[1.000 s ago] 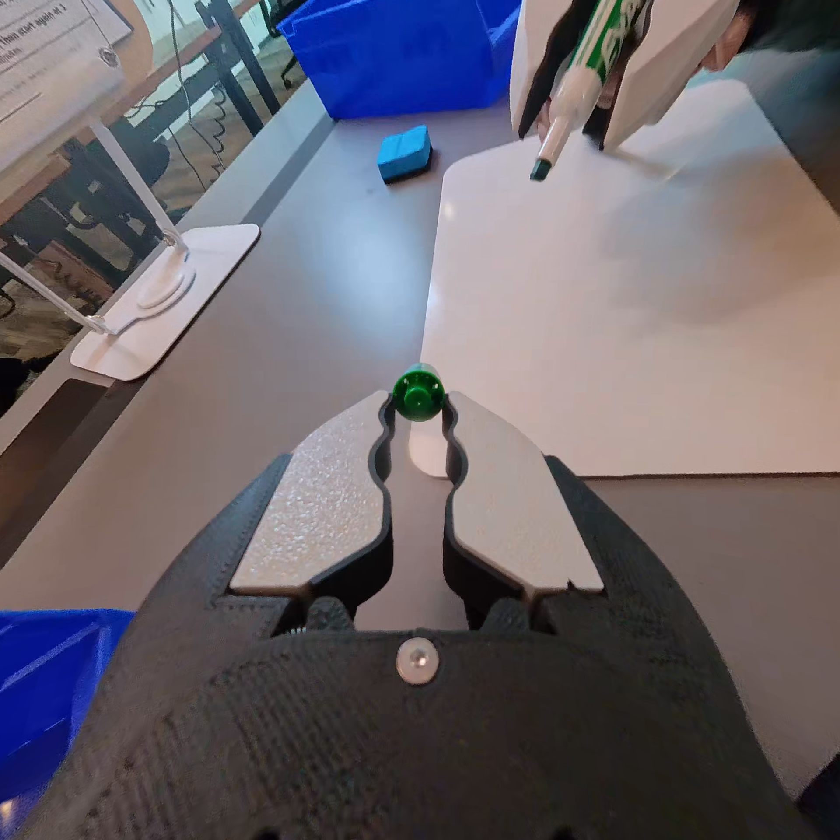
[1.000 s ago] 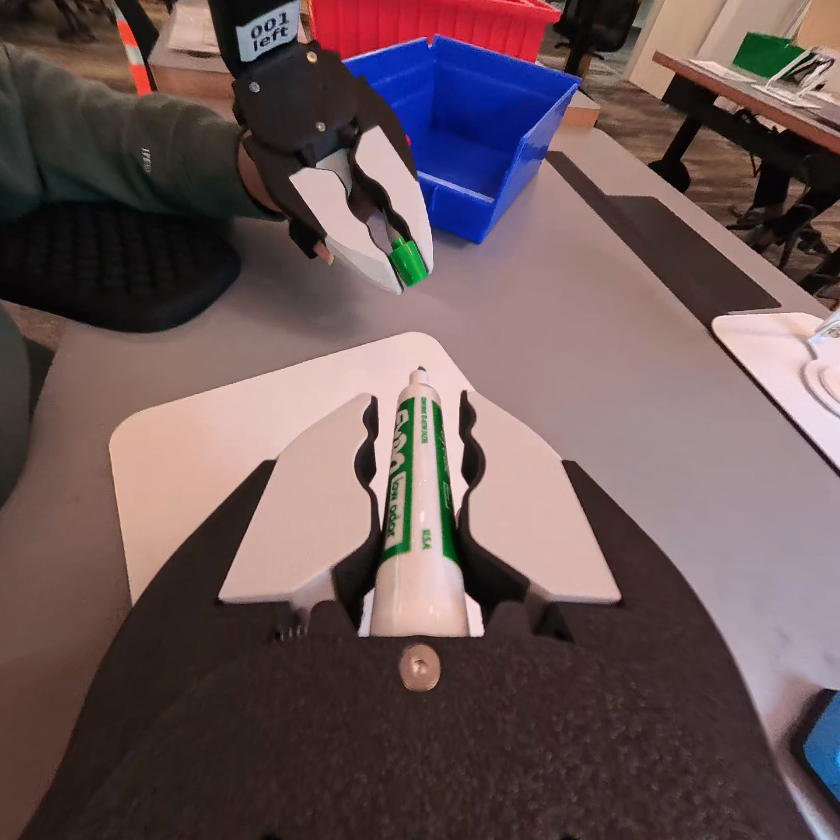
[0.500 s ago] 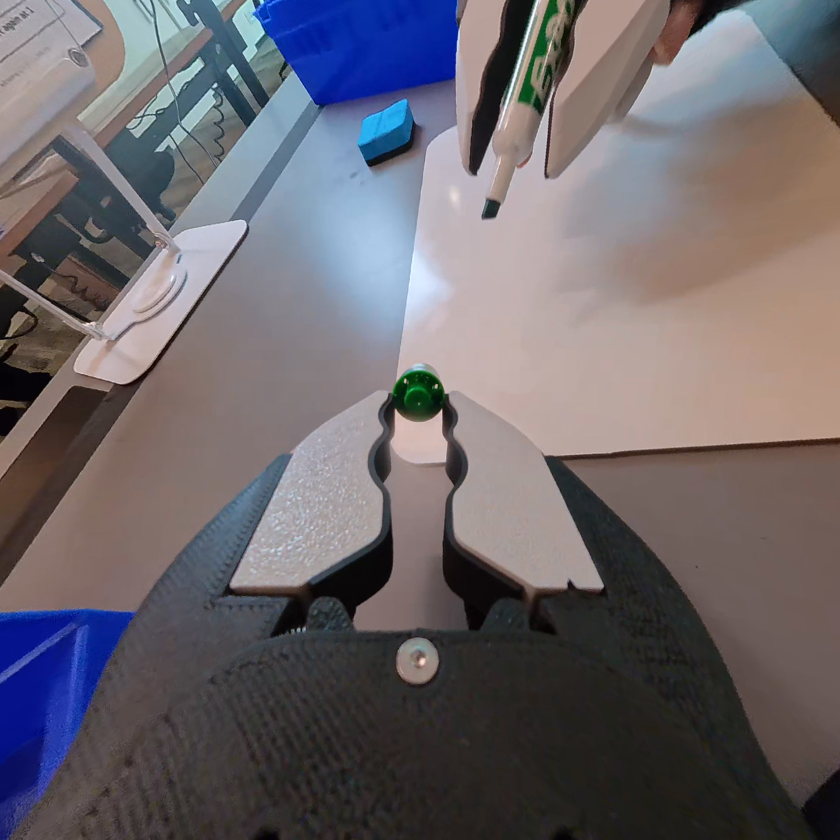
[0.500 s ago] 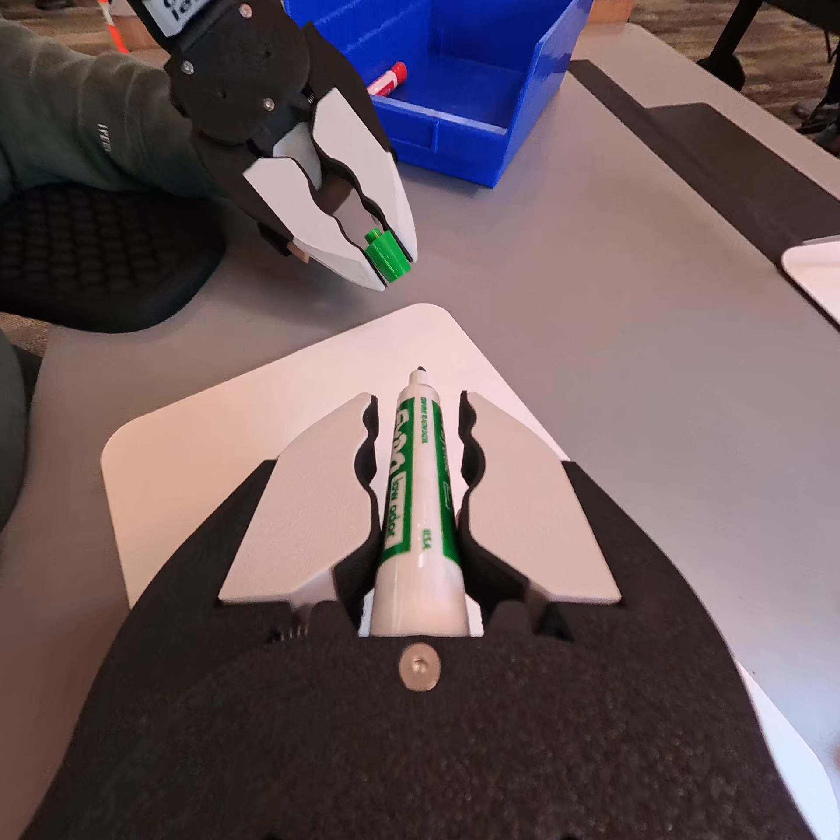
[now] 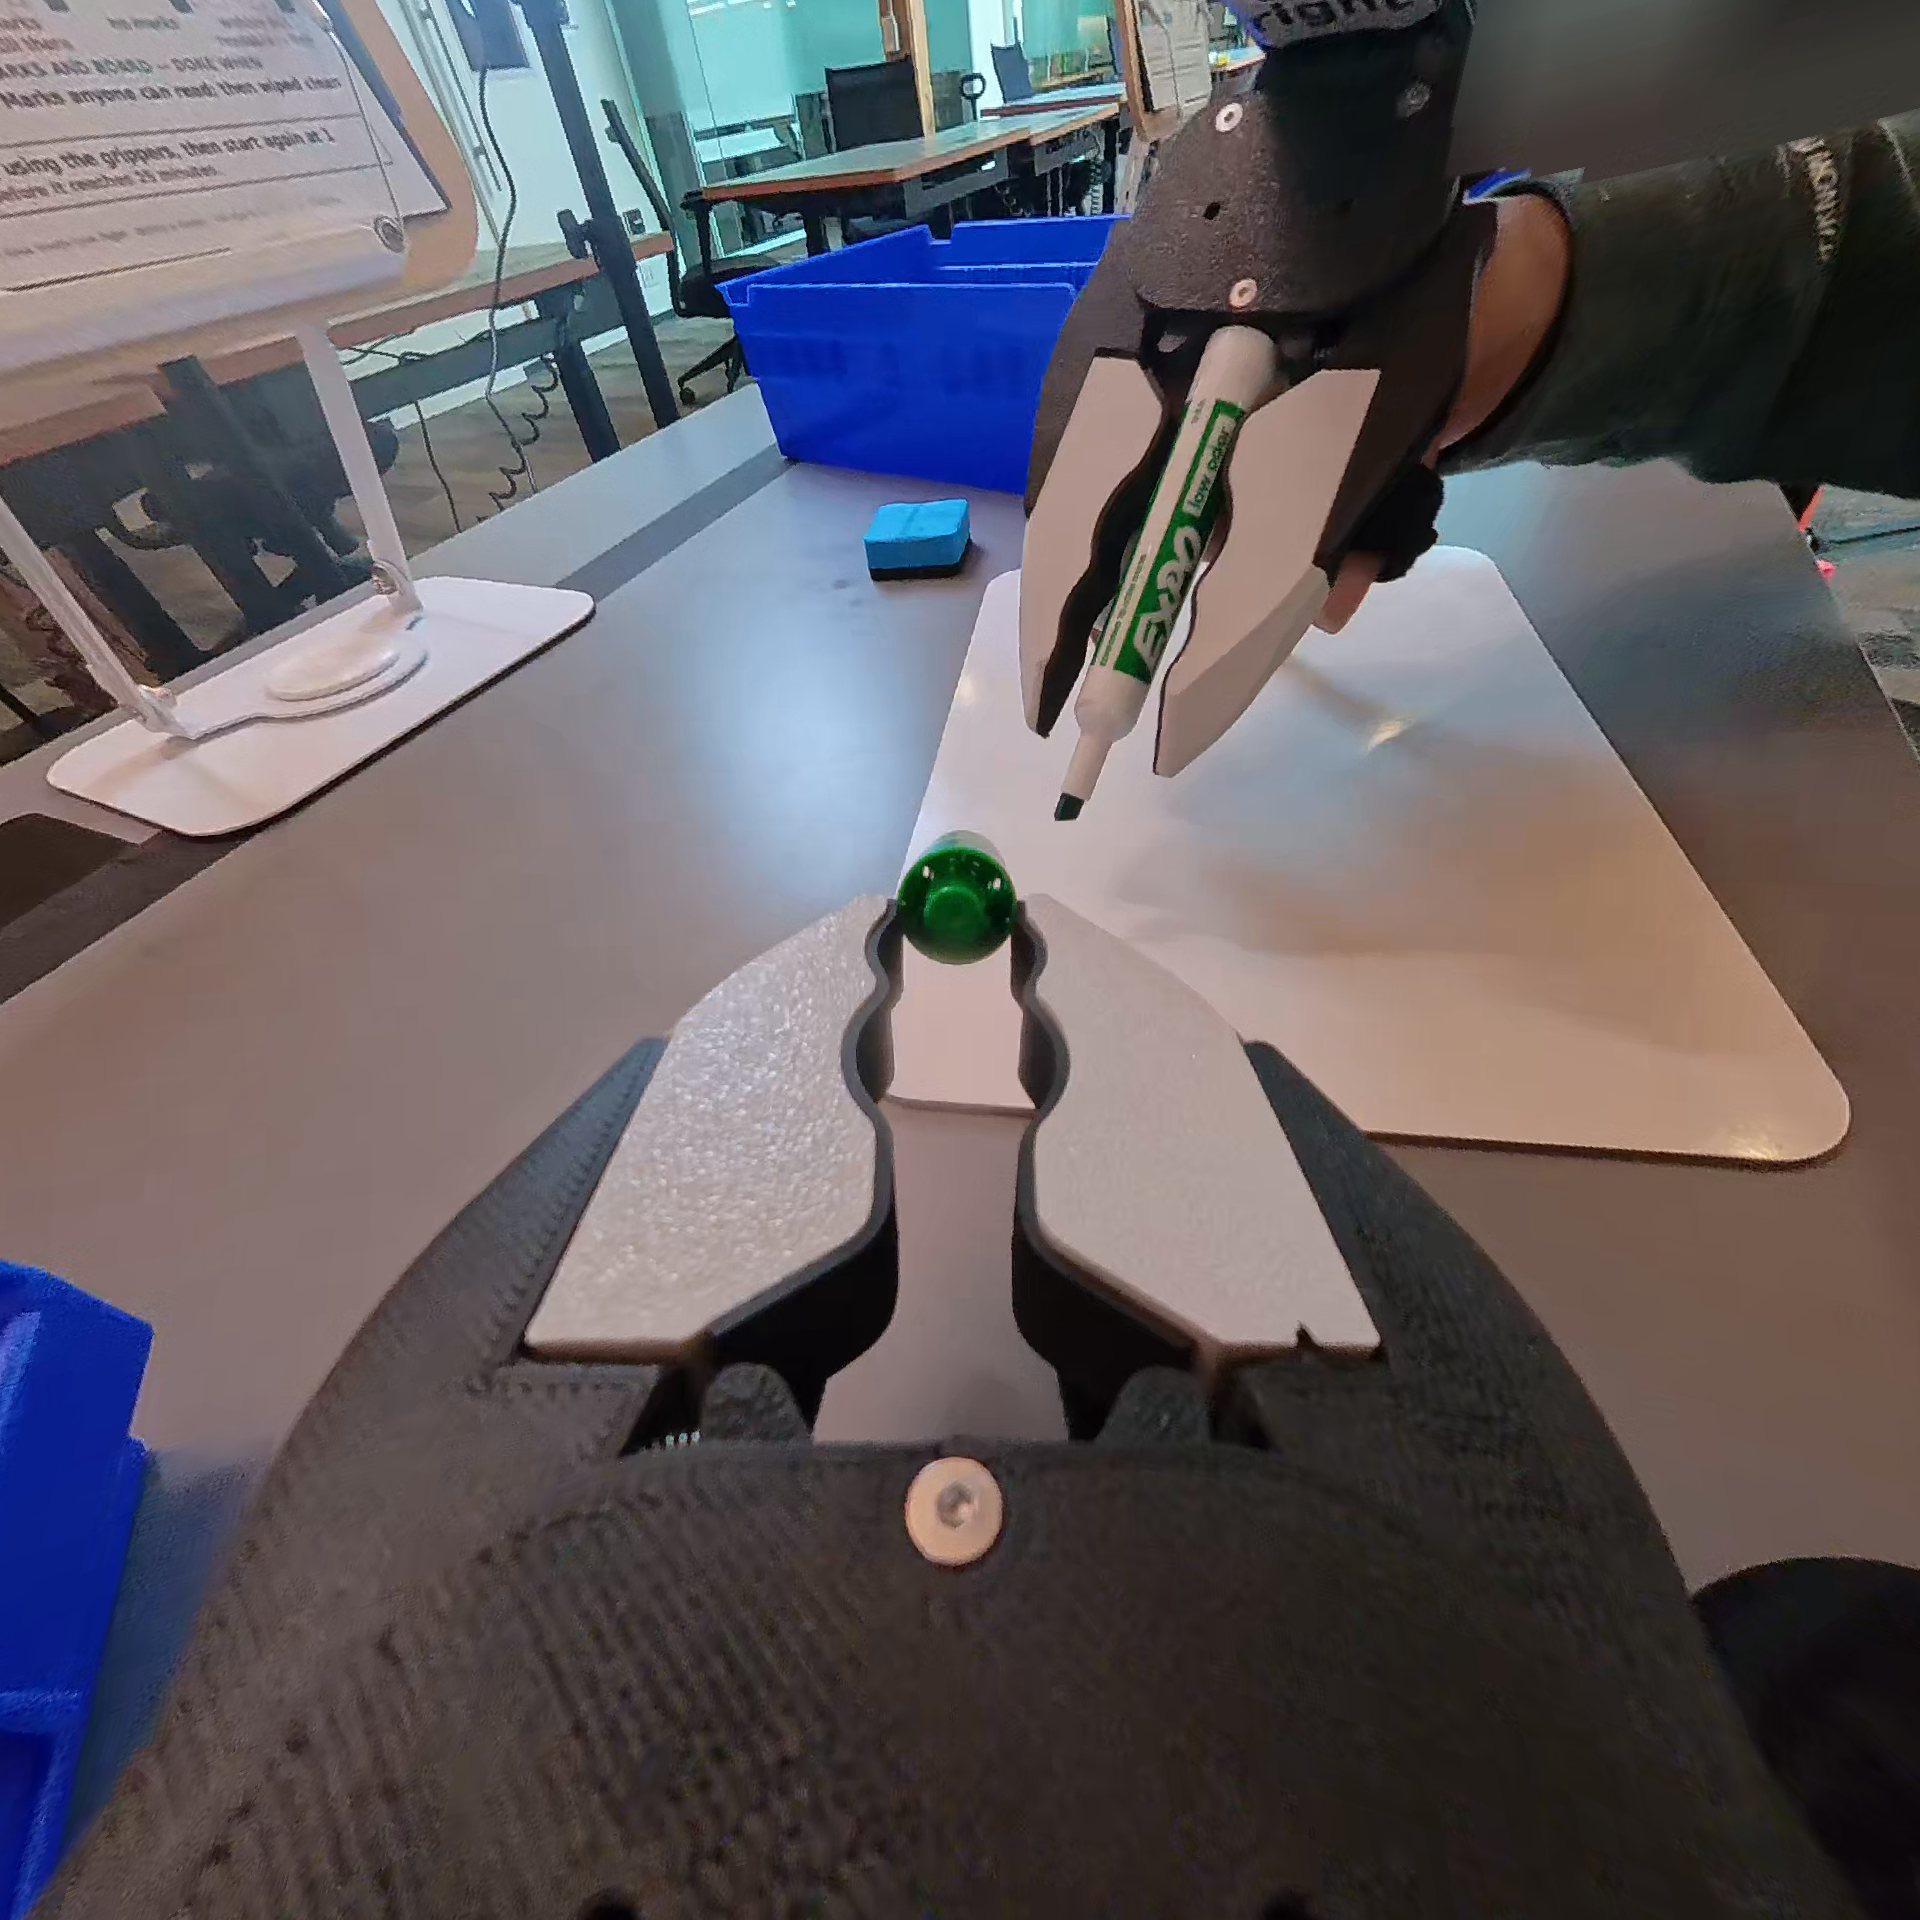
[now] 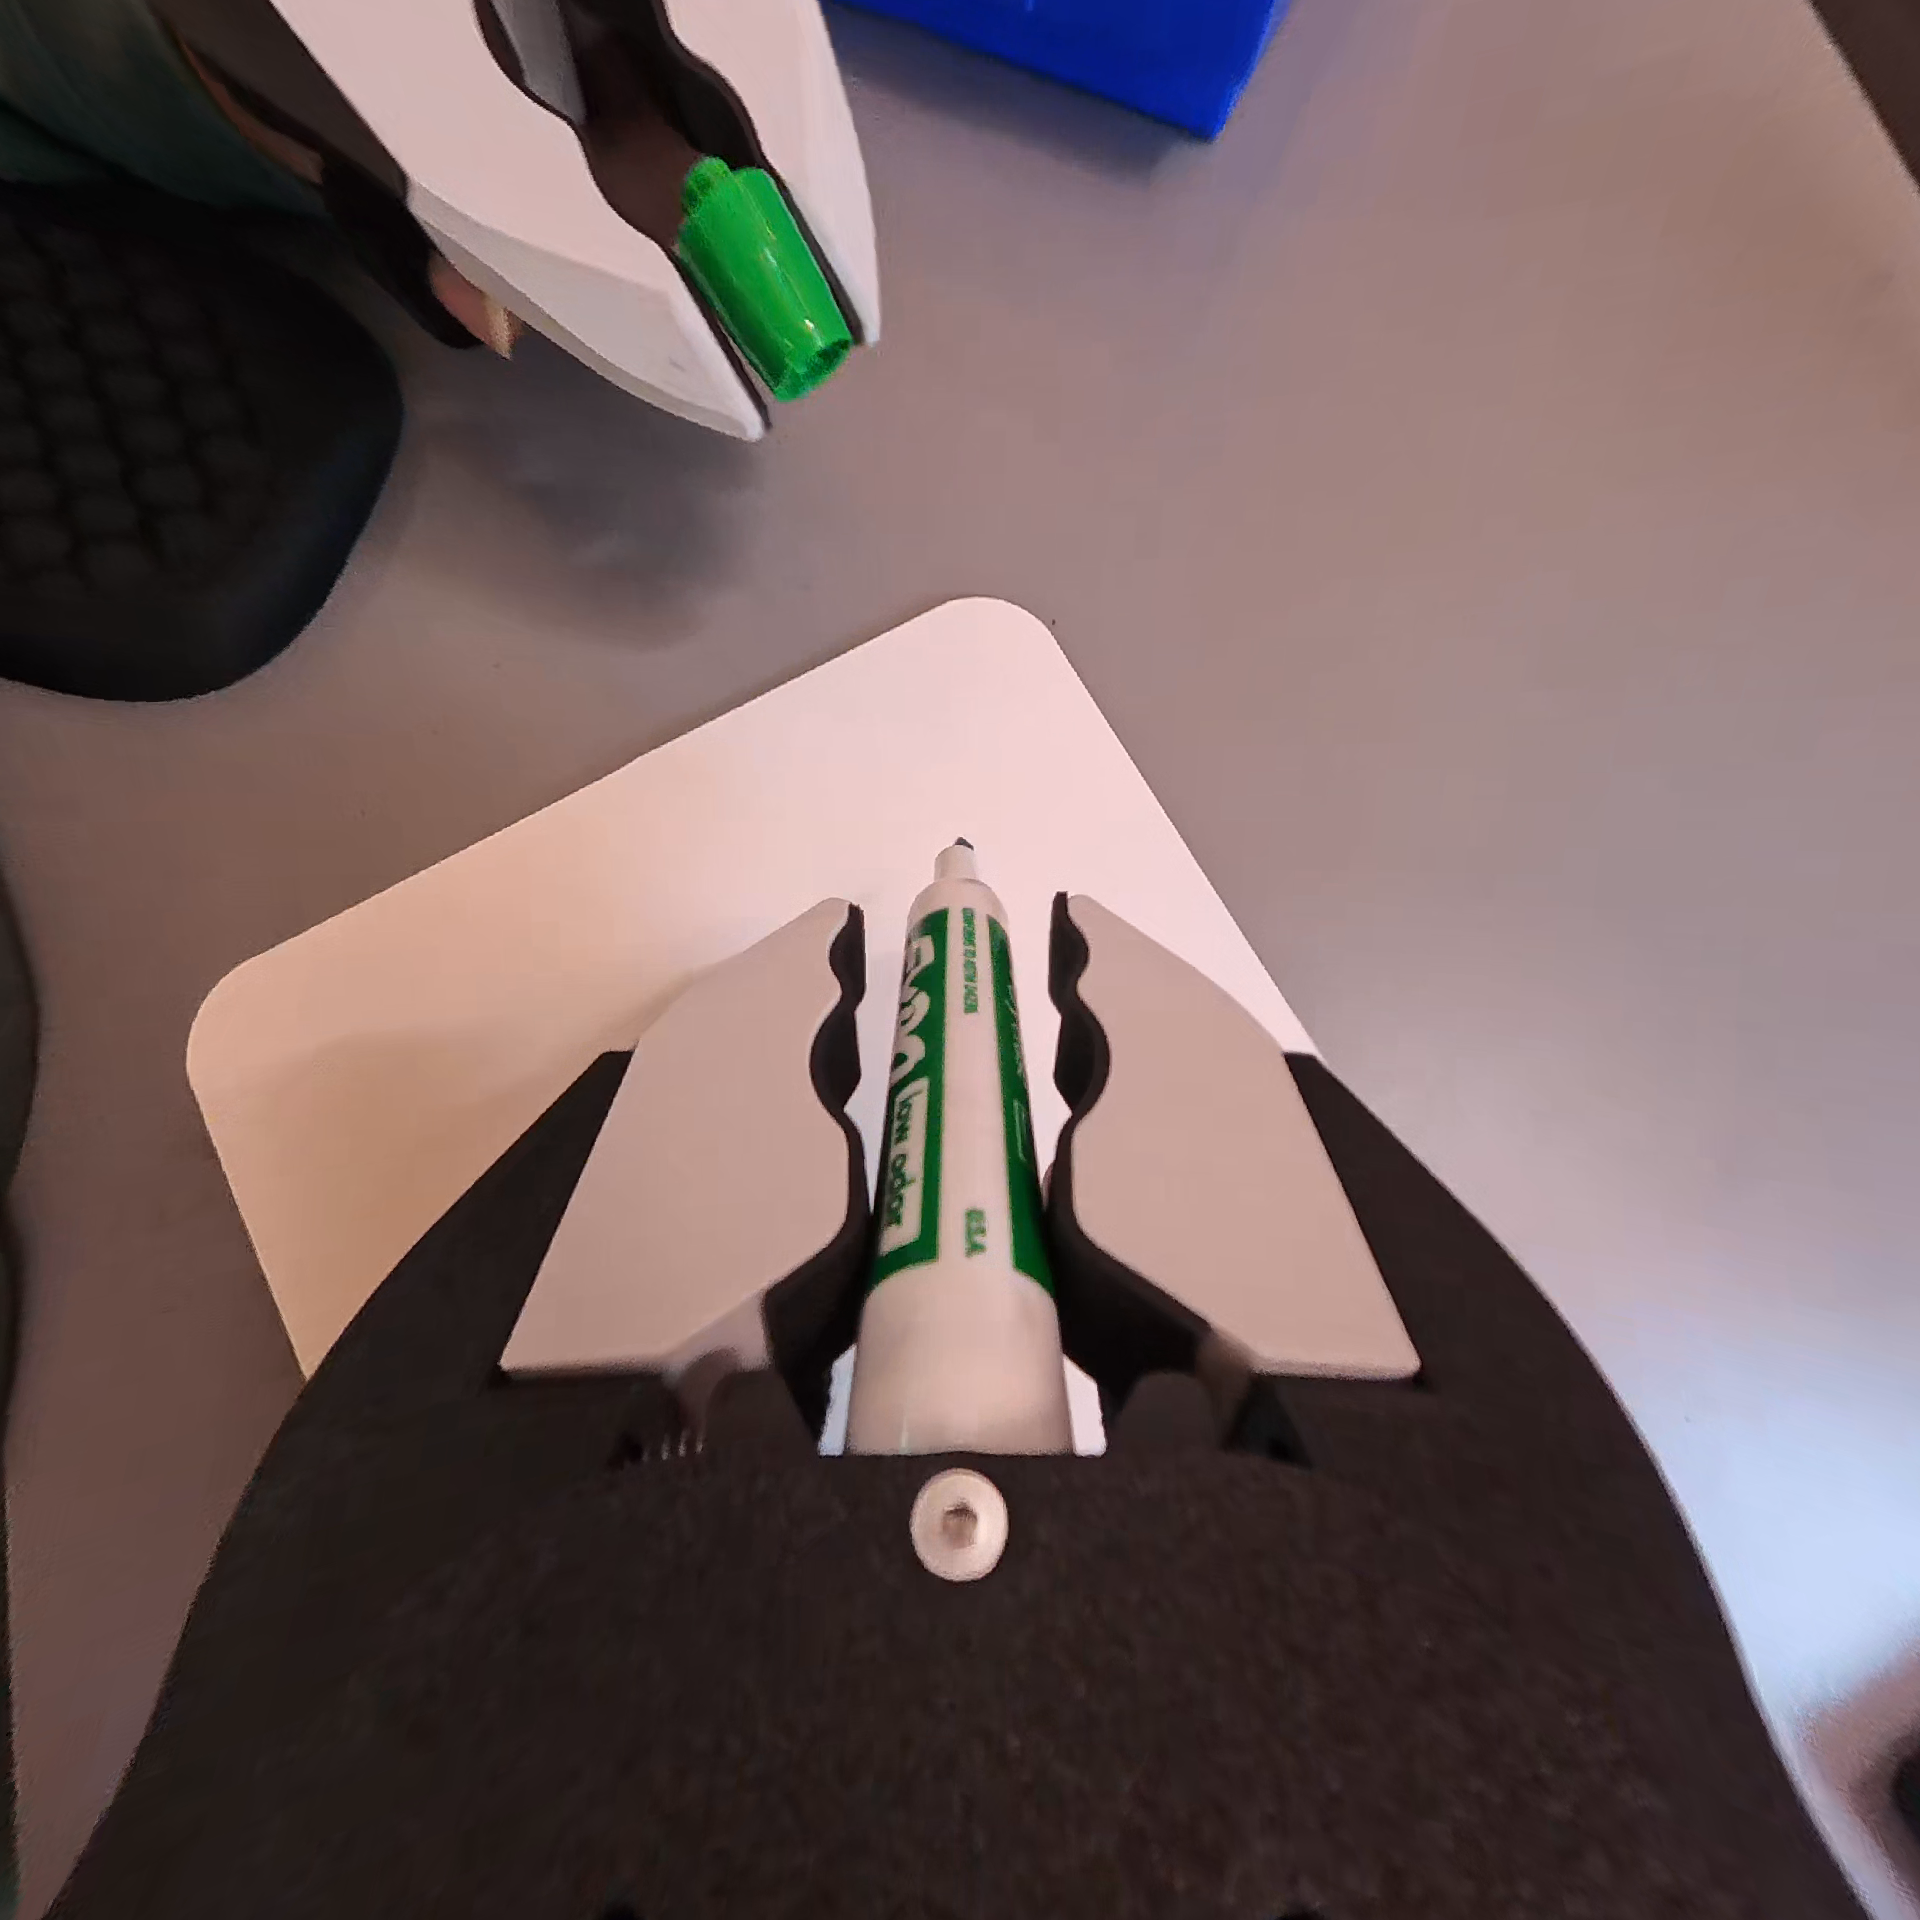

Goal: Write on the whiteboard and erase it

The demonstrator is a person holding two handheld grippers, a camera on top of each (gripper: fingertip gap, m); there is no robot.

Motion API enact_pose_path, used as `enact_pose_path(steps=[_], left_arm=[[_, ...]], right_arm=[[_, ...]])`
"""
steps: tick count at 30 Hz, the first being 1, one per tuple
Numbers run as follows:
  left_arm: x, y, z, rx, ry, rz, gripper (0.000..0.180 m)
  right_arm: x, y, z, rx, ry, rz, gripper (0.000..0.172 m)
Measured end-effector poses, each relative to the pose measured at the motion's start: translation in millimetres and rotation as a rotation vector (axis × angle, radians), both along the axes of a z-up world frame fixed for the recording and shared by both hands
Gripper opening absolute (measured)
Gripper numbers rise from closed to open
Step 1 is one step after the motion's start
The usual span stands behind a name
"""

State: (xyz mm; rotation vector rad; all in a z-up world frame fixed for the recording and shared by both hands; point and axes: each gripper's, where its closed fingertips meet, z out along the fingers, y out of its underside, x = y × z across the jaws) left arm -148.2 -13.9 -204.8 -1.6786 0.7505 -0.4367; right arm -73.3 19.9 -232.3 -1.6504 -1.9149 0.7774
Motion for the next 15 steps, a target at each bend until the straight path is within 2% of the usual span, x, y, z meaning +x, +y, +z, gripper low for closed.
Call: enact_pose_path(steps=[9, 15], left_arm=[[-12.7, -6.8, 5.1, 0.037, 0.023, 0.014, 0.020], [-19.4, -3.5, 0.1, -0.010, -0.001, 0.034, 0.020]], right_arm=[[-0.9, 2.5, -3.3, -0.007, -0.069, -0.022, 0.034], [-9.6, 1.7, -9.1, -0.017, -0.088, -0.014, 0.034]])
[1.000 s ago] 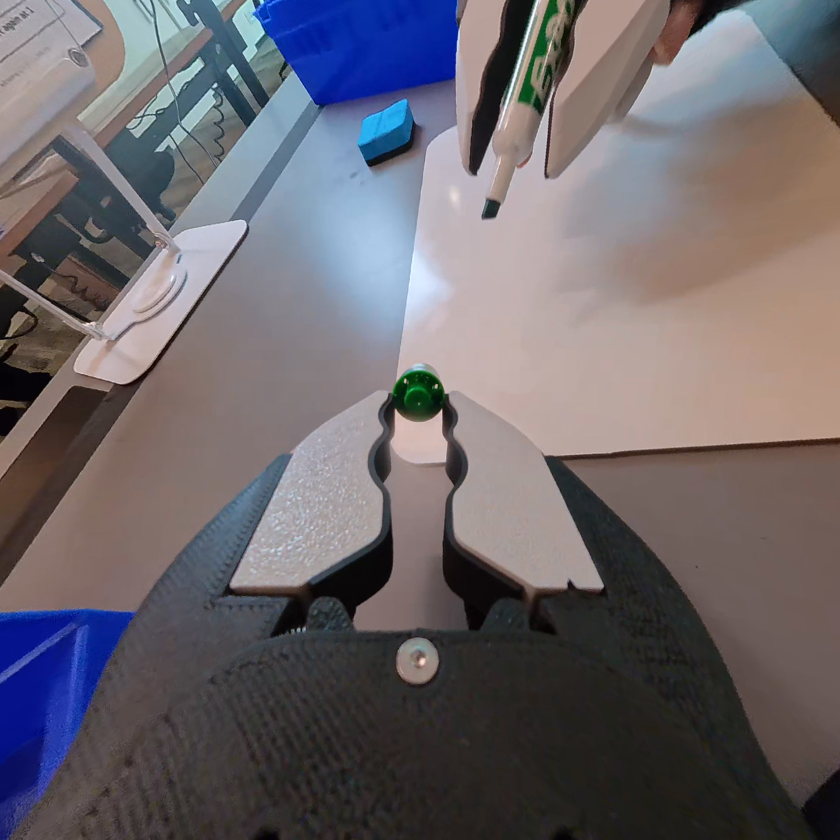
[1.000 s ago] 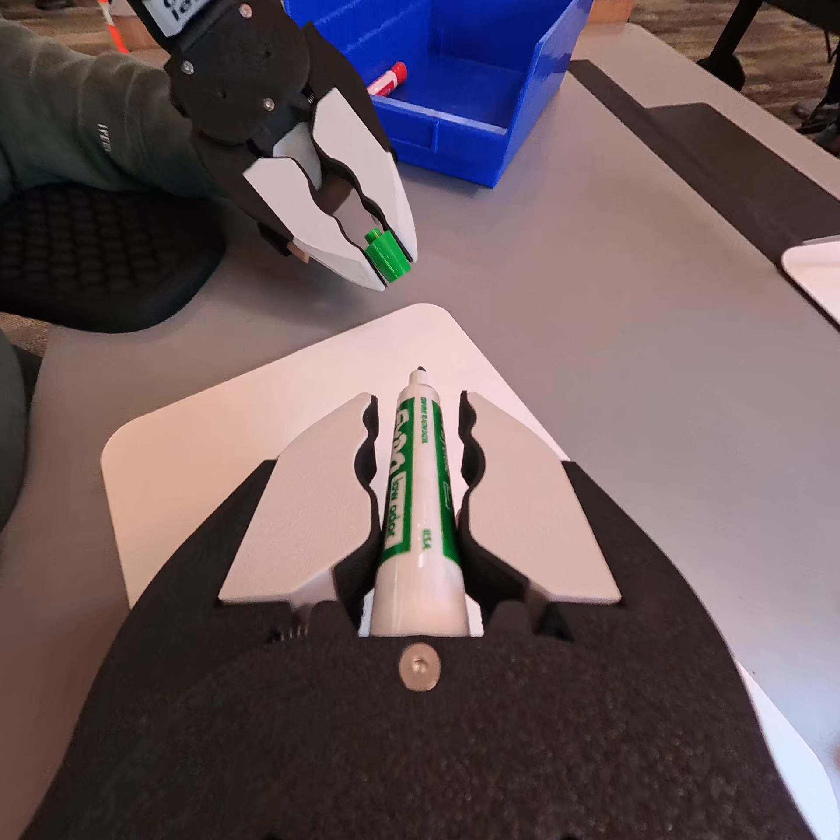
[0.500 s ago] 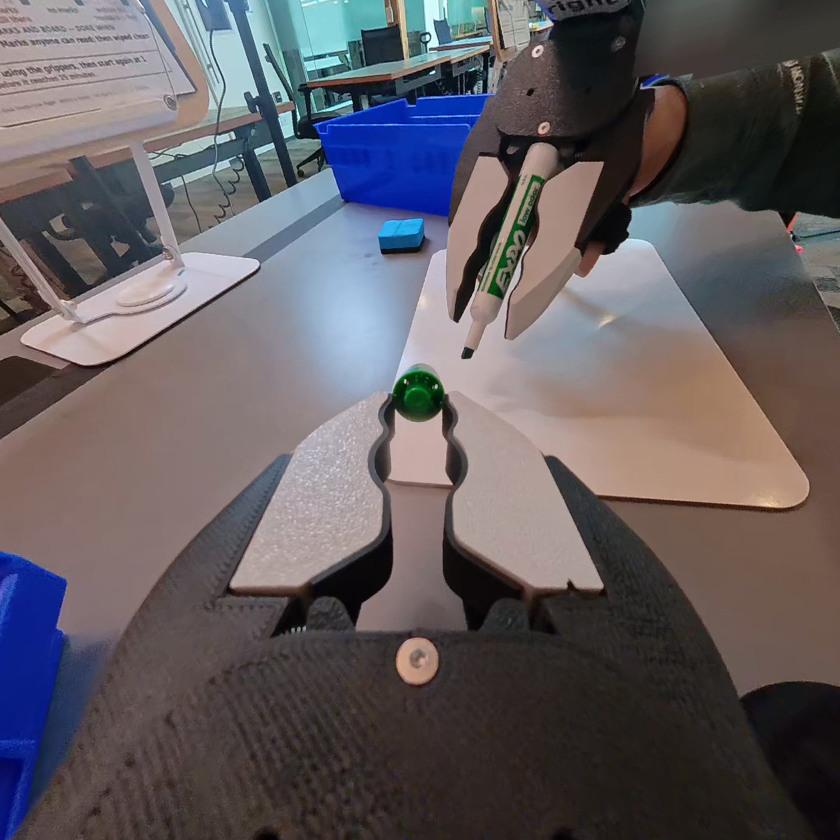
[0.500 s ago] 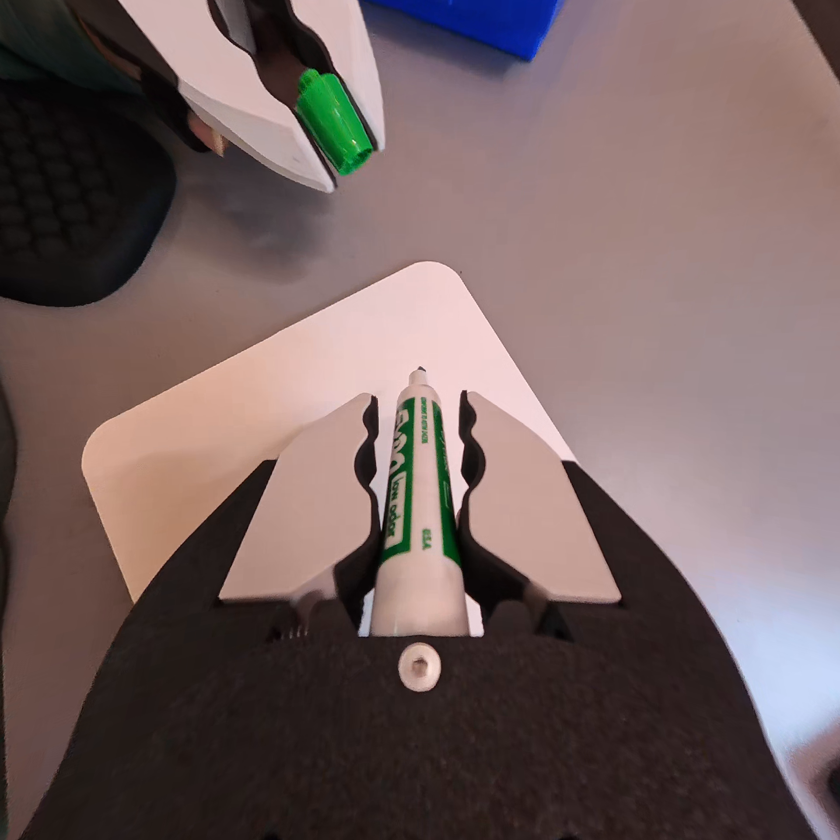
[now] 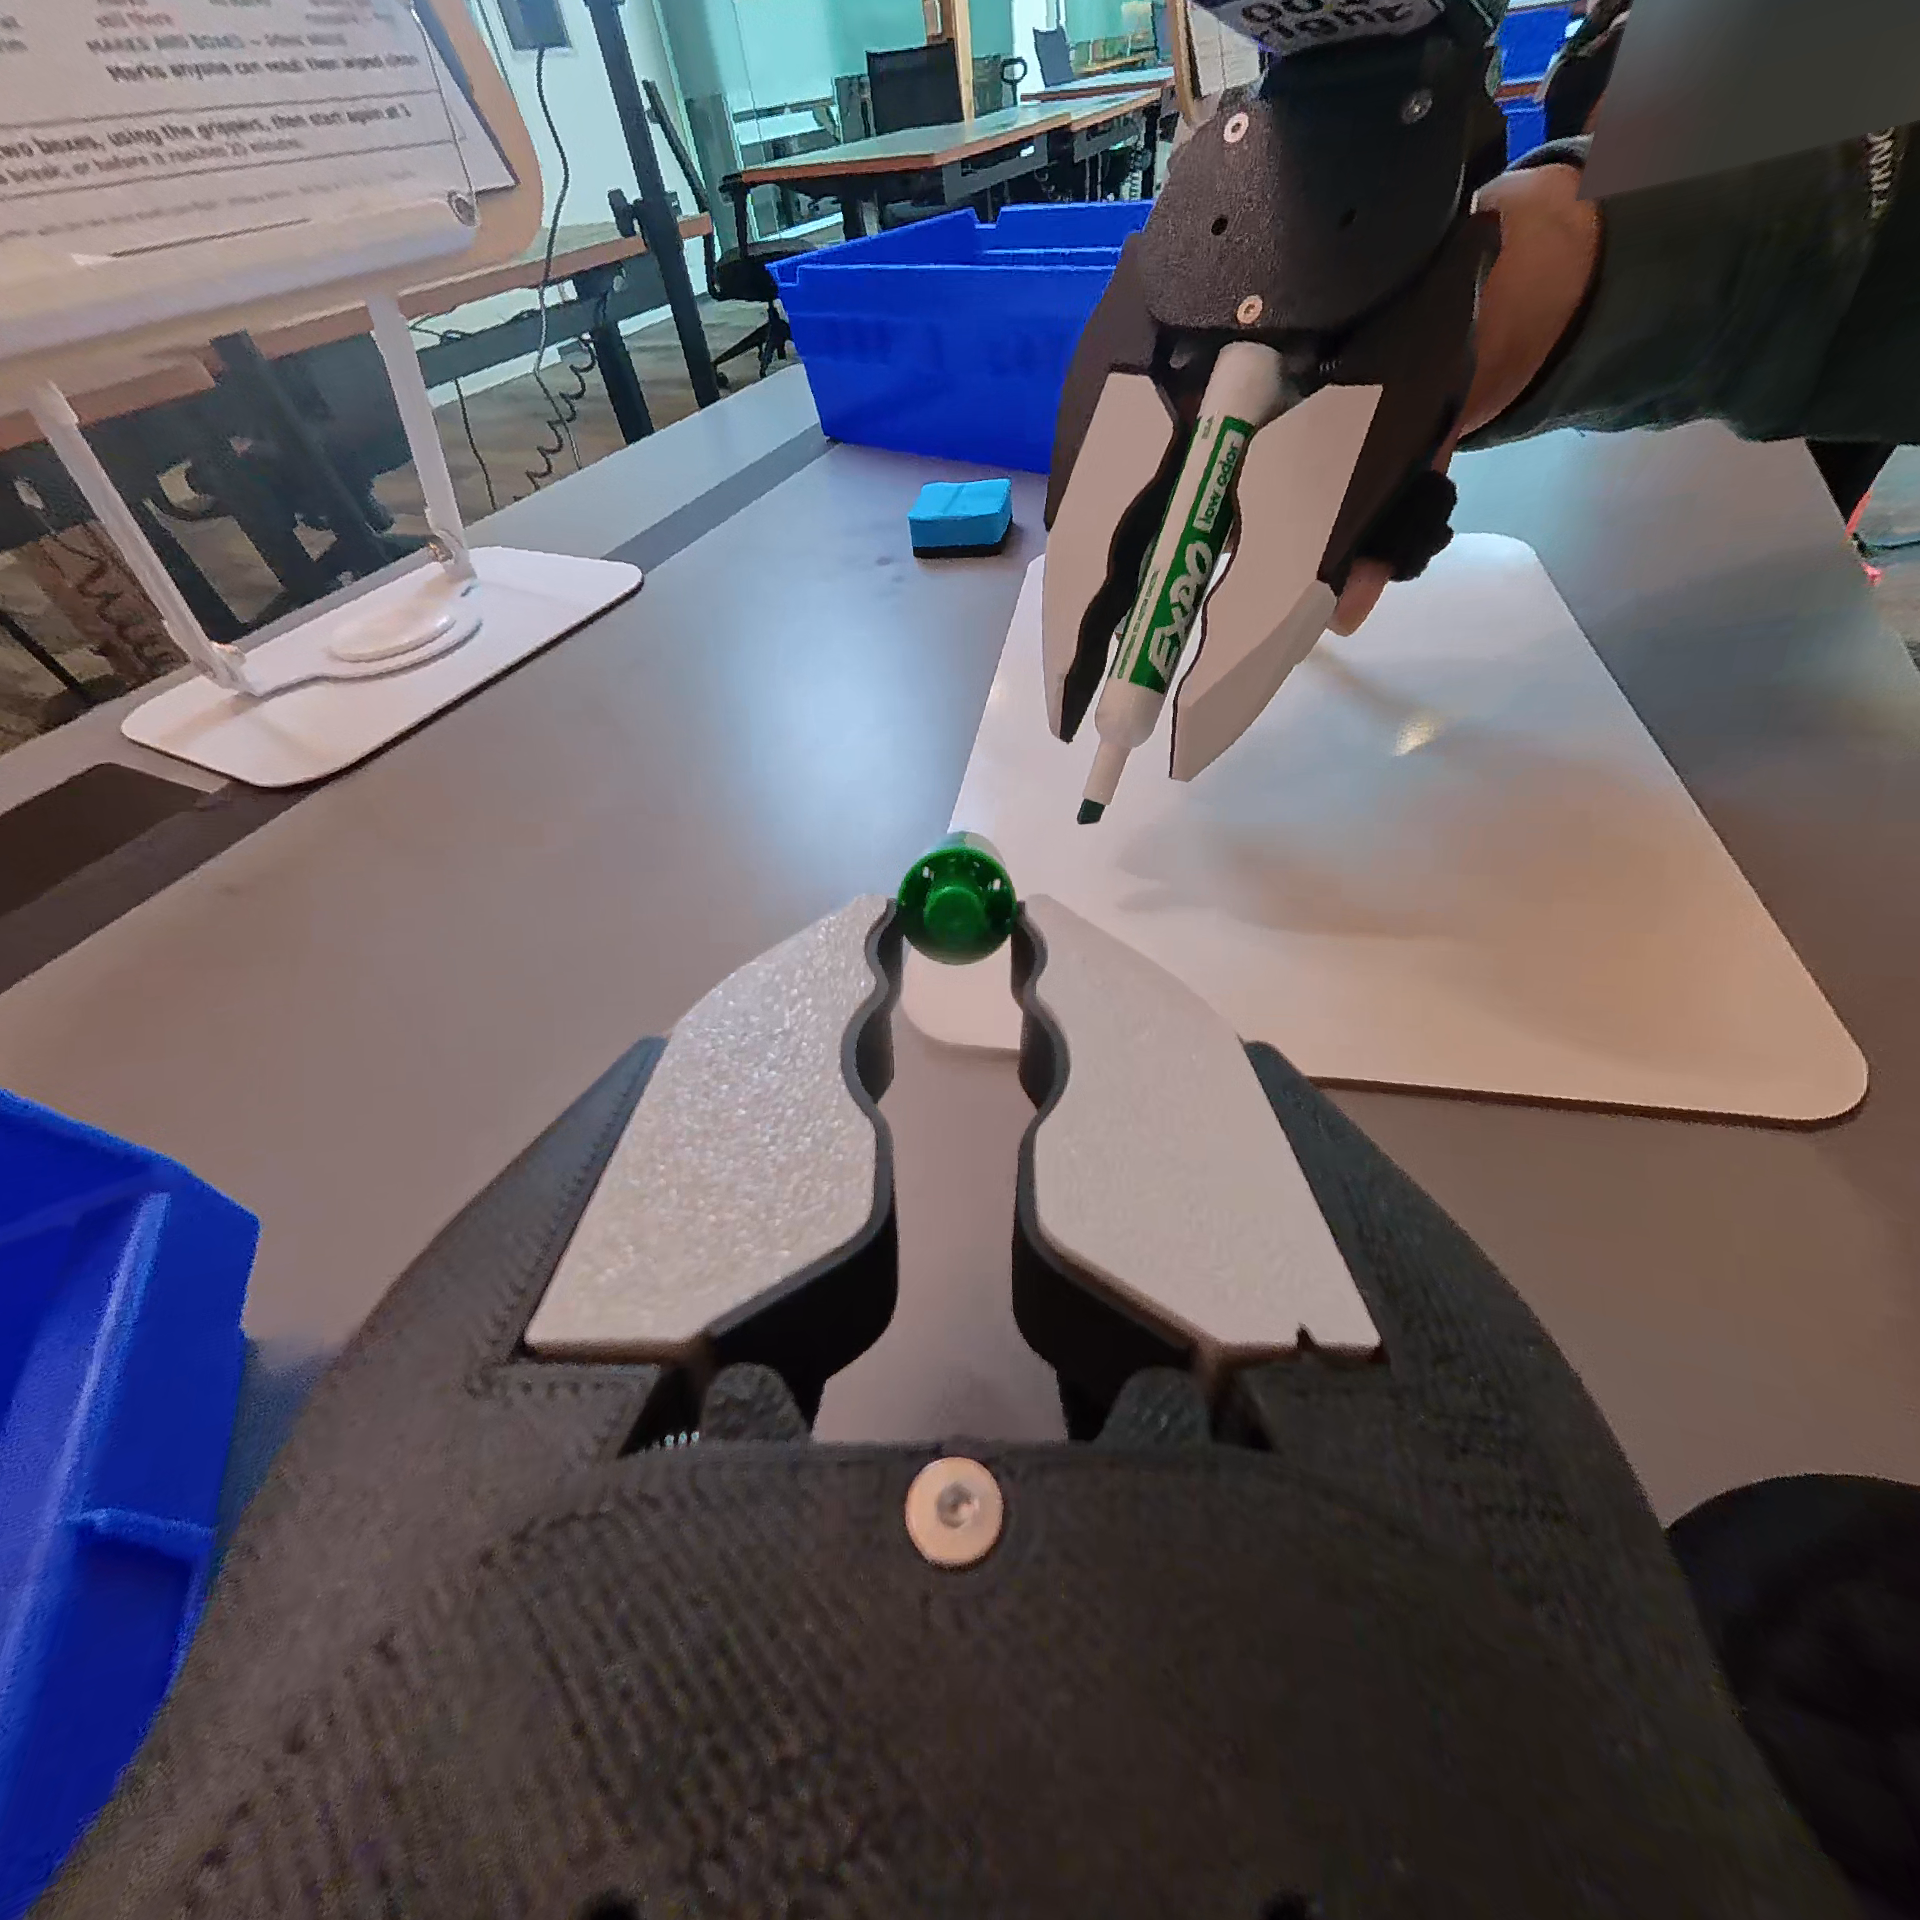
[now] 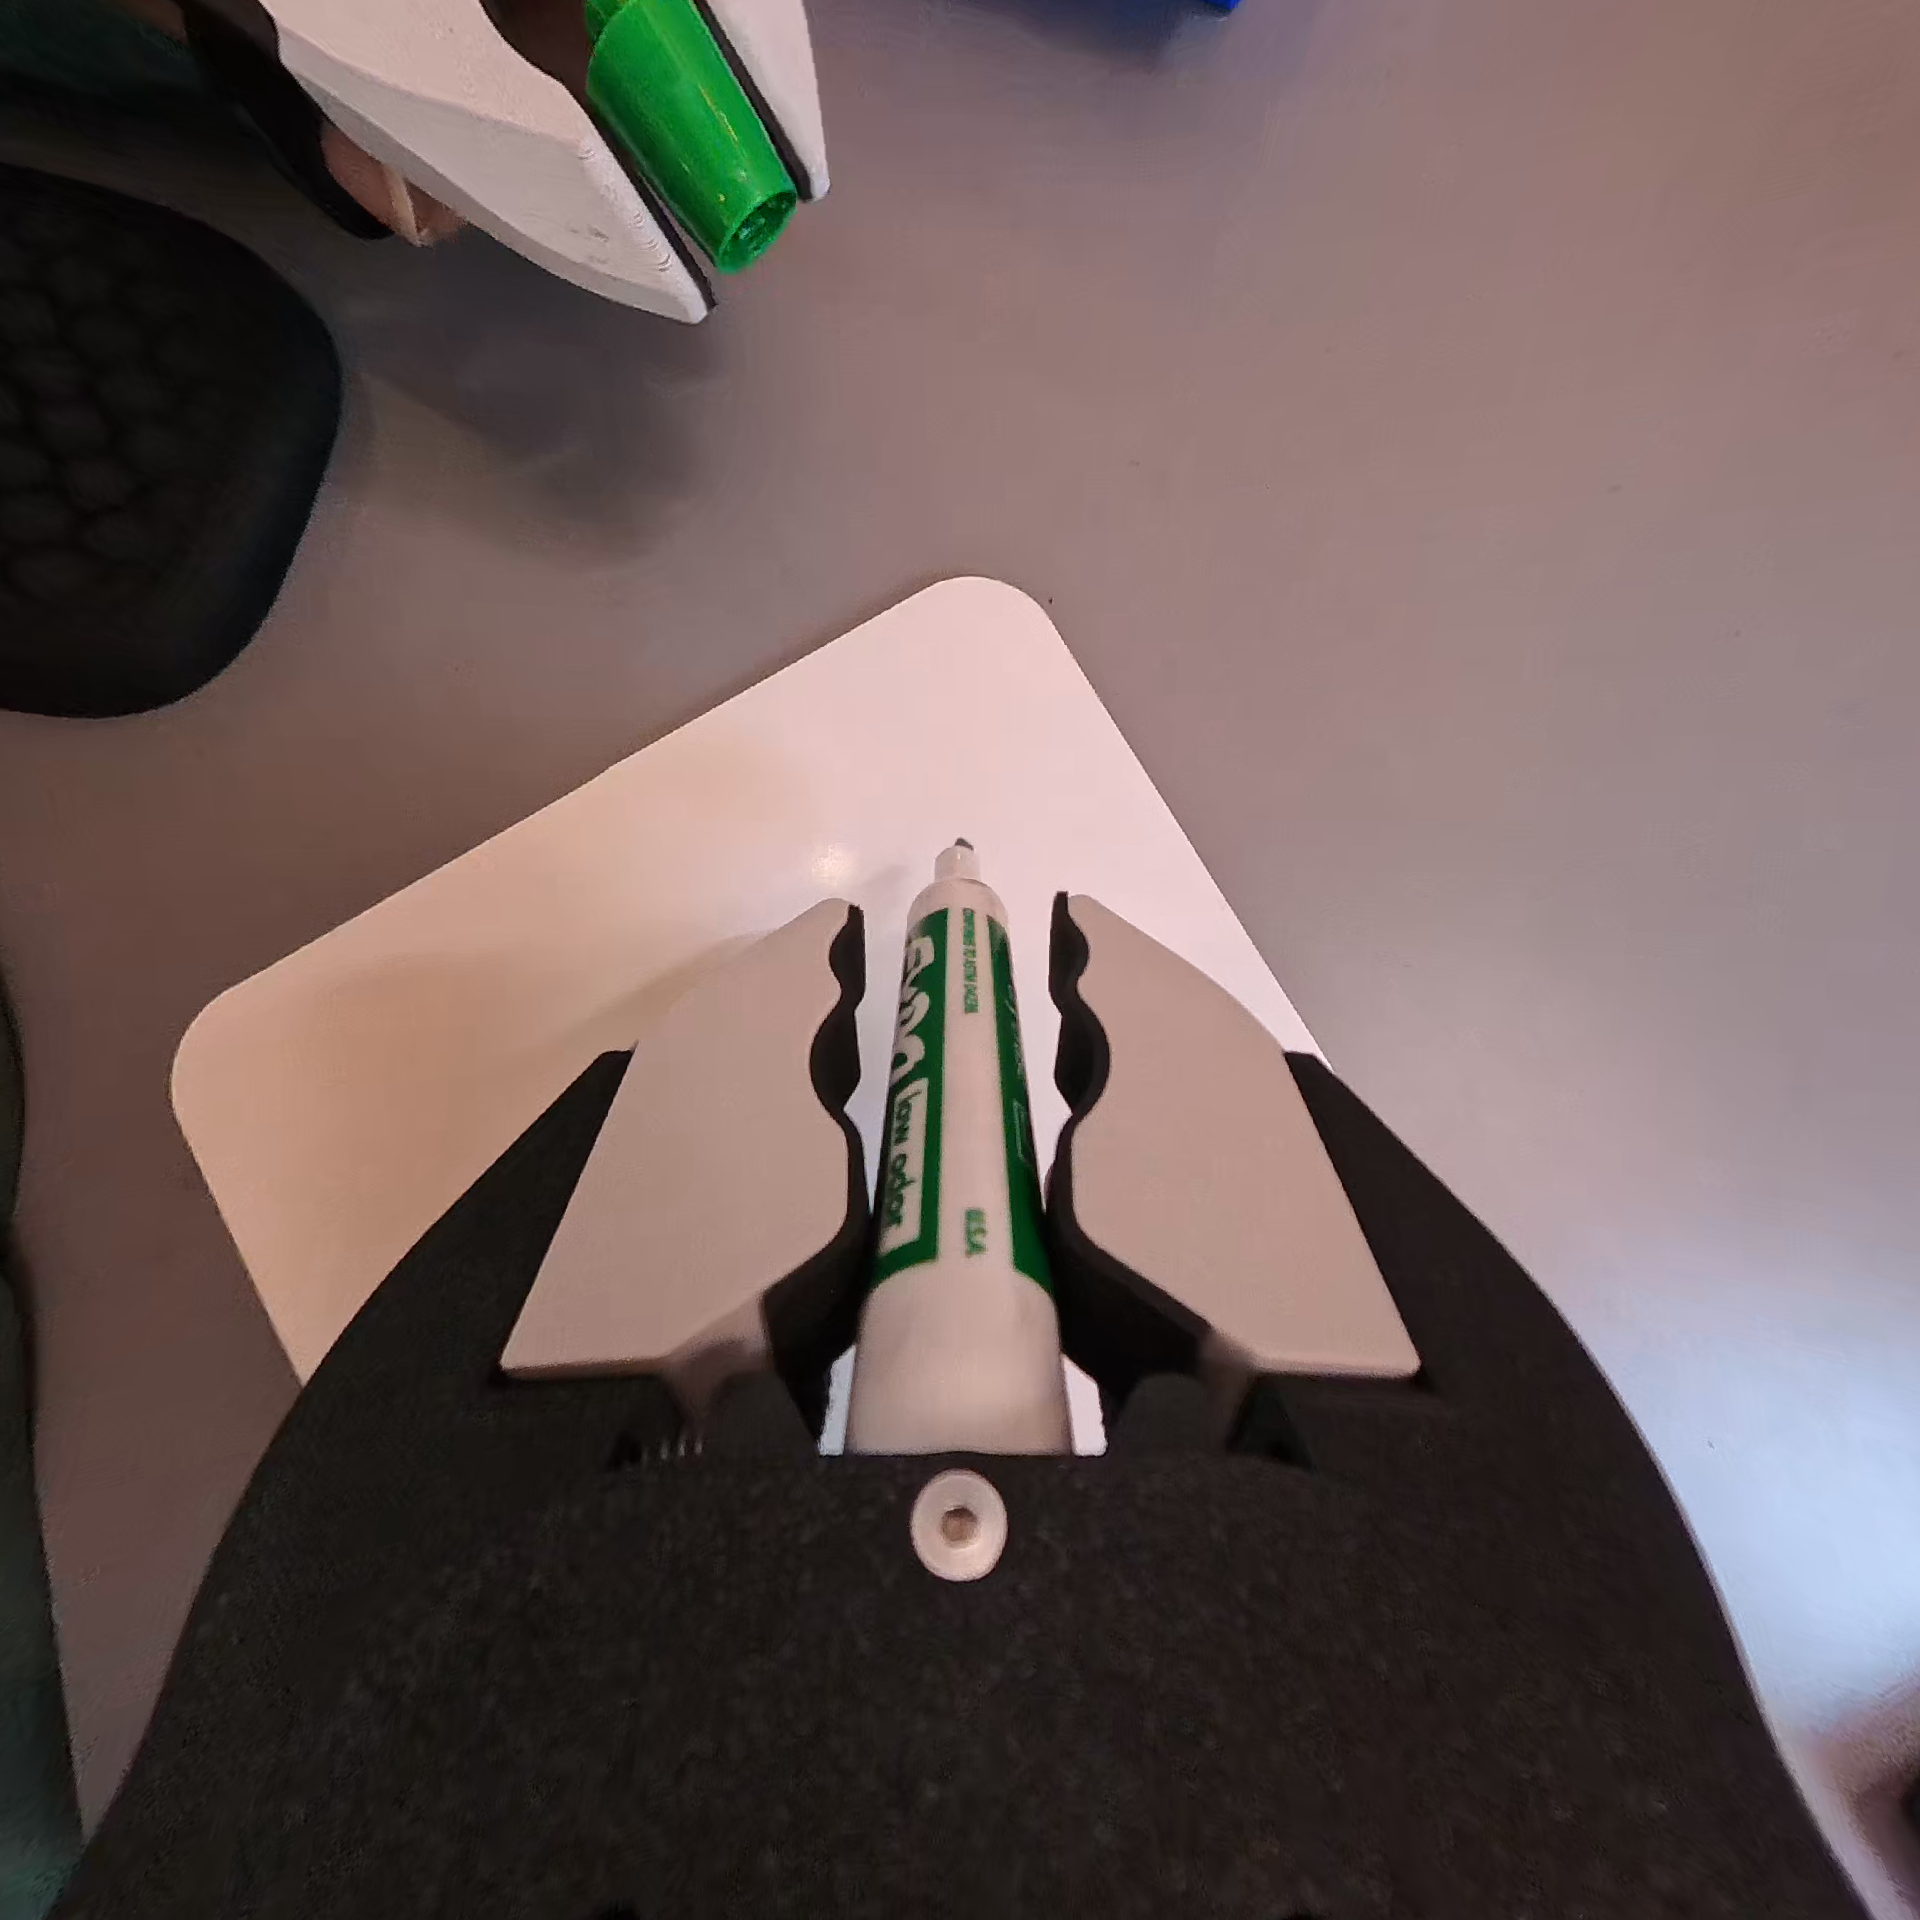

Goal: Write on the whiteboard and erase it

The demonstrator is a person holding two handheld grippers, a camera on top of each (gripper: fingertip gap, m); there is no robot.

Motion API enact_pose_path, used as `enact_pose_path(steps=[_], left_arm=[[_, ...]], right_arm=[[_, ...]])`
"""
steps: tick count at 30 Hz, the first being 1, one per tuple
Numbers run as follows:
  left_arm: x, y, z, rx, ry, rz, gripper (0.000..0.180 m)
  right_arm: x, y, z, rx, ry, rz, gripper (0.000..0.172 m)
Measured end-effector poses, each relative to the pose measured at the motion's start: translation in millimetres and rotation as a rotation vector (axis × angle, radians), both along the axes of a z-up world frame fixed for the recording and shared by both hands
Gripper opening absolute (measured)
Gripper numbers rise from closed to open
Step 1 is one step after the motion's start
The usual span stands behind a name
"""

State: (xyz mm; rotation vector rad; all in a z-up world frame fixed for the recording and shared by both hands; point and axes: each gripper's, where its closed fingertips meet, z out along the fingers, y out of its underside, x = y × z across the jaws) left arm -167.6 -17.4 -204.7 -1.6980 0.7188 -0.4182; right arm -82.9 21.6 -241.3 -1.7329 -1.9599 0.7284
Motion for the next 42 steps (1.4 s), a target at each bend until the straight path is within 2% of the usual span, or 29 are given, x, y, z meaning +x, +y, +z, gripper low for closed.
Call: enact_pose_path(steps=[17, 42], left_arm=[[9.2, -3.5, -9.4, -0.048, -0.001, -0.034, 0.020], [8.1, -1.3, -13.2, -0.060, 0.007, -0.017, 0.020]], right_arm=[[-3.4, -4.4, -16.1, -0.014, -0.144, 0.001, 0.035], [-3.7, -5.6, -17.7, 0.006, -0.187, 0.032, 0.035]])
